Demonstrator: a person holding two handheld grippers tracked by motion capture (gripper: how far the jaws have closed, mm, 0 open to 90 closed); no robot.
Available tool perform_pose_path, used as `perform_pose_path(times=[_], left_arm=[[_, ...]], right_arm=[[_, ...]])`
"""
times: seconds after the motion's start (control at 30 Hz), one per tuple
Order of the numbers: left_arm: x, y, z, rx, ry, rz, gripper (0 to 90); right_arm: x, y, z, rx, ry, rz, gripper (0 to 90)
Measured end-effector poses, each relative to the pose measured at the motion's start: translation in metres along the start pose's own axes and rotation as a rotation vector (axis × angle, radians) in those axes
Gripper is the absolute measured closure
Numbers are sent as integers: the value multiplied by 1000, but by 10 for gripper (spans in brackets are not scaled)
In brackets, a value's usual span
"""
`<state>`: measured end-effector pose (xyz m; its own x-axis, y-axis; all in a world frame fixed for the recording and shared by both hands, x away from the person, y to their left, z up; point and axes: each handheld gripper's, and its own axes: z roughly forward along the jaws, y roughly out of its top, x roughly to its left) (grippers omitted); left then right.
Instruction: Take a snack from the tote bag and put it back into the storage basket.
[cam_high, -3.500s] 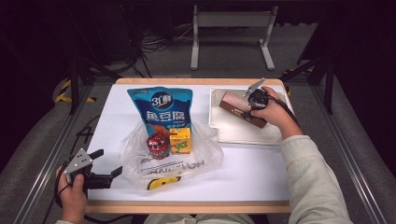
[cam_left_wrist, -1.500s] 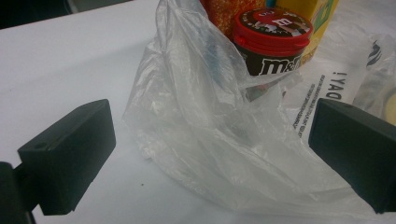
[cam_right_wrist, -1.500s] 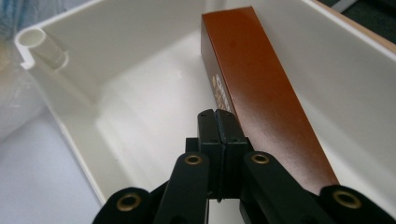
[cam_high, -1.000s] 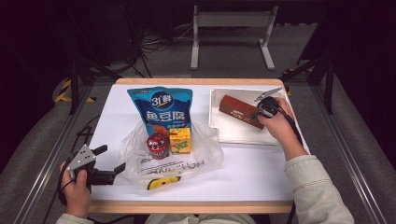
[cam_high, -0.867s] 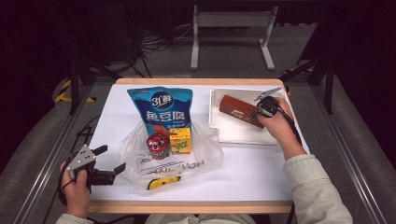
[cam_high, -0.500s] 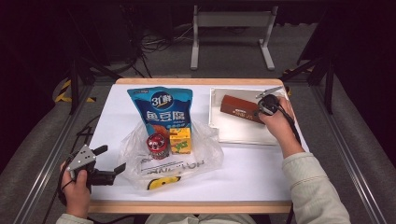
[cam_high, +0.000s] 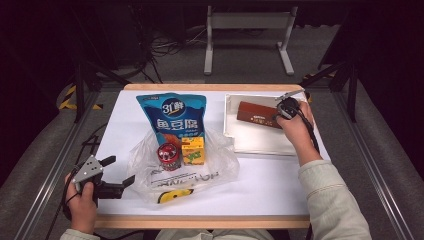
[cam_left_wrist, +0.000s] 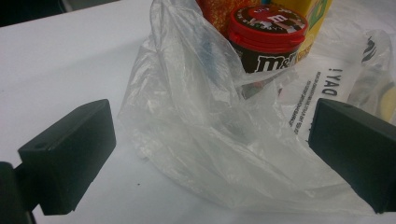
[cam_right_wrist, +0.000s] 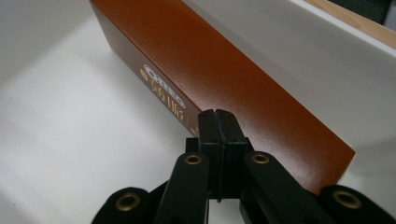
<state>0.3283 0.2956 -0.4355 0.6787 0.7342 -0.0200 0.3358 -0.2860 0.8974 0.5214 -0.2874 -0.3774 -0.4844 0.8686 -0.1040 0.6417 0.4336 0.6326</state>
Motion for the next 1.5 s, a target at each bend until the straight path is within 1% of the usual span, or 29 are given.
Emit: perform_pose_path(times=[0.07, 0.1, 0.2, 0.27, 0.33, 0.77, 1.07, 1.13, 1.2, 1.33, 1.37, 1.43, 1.47, 1.5], left_arm=[[0, 0, 0, -2, -1, -6, 13], [0, 0, 0, -1, -1, -2, 13], [0, 0, 0, -1, -1, -2, 13], [0, 0, 0, -3, -1, -6, 13], [0, 0, 0, -2, 0, -2, 14], [0, 0, -1, -2, 2, -3, 13], [0, 0, -1, -2, 2, -3, 14], [0, -1, -1, -2, 2, -4, 13], [0, -1, -1, -1, 2, 0, 13], [0, -1, -1, 0, 0, -7, 13], [0, -1, -1, 0, 0, -4, 13], [0, -1, -1, -2, 0, -10, 13], [0, -1, -1, -2, 0, -10, 13], [0, 0, 0, -2, 0, -9, 13]], right_arm=[[0, 1, 1, 0, -5, 5, 900], [-1, 2, 2, -1, -10, 17, 900], [-2, 4, 3, -3, -16, 26, 900], [-2, 5, 4, -4, -22, 27, 900], [-3, 6, 5, -4, -20, 19, 900], [-10, 10, 10, -6, -46, 24, 900], [-10, 10, 10, -2, -40, 25, 895], [-9, 10, 7, -11, -23, 33, 876], [-8, 10, 5, -17, -17, 32, 868], [-5, 14, -7, -53, 3, 16, 781], [-4, 16, -10, -65, 2, 10, 737], [-1, 19, -17, -110, 25, 25, 583], [-1, 19, -17, -110, 25, 25, 583], [0, 21, -20, -140, 38, 39, 521]])
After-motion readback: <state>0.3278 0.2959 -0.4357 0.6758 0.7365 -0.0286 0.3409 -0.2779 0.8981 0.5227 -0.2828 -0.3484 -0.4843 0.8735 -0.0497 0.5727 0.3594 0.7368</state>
